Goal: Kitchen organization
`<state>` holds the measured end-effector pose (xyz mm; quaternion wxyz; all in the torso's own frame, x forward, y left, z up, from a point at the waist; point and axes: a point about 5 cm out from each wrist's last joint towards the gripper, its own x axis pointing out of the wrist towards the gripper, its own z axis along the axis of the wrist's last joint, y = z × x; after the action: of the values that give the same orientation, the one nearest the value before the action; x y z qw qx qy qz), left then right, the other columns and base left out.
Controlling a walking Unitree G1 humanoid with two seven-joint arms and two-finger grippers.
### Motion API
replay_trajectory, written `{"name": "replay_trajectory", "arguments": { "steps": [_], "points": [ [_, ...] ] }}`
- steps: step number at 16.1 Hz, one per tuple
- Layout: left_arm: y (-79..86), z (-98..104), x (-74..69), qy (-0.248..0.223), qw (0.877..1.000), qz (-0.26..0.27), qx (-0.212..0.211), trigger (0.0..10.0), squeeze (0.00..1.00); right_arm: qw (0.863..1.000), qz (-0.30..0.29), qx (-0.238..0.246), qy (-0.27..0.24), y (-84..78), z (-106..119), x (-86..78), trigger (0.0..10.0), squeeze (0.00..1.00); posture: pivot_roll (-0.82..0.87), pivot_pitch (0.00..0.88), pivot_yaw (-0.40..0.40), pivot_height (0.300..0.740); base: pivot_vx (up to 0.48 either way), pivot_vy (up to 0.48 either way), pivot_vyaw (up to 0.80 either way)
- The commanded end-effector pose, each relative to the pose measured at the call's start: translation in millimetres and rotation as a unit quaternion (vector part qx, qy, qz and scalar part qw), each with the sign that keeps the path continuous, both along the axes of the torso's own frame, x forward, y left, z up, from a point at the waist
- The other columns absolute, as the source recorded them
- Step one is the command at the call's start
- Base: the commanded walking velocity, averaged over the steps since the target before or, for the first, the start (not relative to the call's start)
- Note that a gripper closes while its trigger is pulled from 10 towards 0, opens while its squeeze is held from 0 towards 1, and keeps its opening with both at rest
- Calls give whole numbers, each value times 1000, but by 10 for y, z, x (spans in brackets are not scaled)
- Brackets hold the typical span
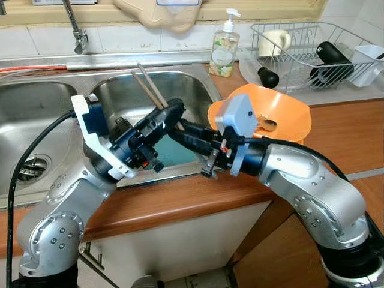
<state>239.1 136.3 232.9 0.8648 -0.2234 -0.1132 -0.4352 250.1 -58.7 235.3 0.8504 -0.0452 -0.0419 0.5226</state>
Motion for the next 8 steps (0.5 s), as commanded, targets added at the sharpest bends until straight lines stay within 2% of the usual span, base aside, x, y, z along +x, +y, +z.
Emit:
{"name": "replay_trajectory", "arguments": {
  "steps": [1, 3, 4, 5, 7, 8],
  "points": [
    [35, 93, 36, -19, 1000, 20, -9, 0, 0, 1000, -19, -1, 4, -36, -4, 44, 10000, 1000, -45, 0, -21, 740, 0, 0, 0],
    [90, 118, 98, -18, 999, 44, -18, 0, 0, 999, -51, 5, -9, -68, 27, 88, 10000, 1000, -53, 0, -9, 740, 0, 0, 0],
    [124, 144, 137, -19, 998, 59, -28, 0, 0, 998, -62, 9, -12, -86, 43, 101, 10000, 0, -55, 0, -4, 740, 0, 0, 0],
    [152, 164, 166, -19, 997, 72, -37, 0, 0, 998, -66, 11, -12, -96, 48, 100, 10000, 0, -58, 0, 0, 740, 0, 0, 0],
    [281, 195, 321, -9, 989, 131, -67, 0, 0, 997, -79, 8, -12, -138, 41, 76, 10000, 0, -66, 0, 5, 740, 0, 0, 0],
    [318, 135, 416, 13, 986, 159, -49, 0, 0, 996, -83, 3, -11, -151, 26, 60, 10000, 0, -72, 0, 8, 740, 0, 0, 0]
  ]
}}
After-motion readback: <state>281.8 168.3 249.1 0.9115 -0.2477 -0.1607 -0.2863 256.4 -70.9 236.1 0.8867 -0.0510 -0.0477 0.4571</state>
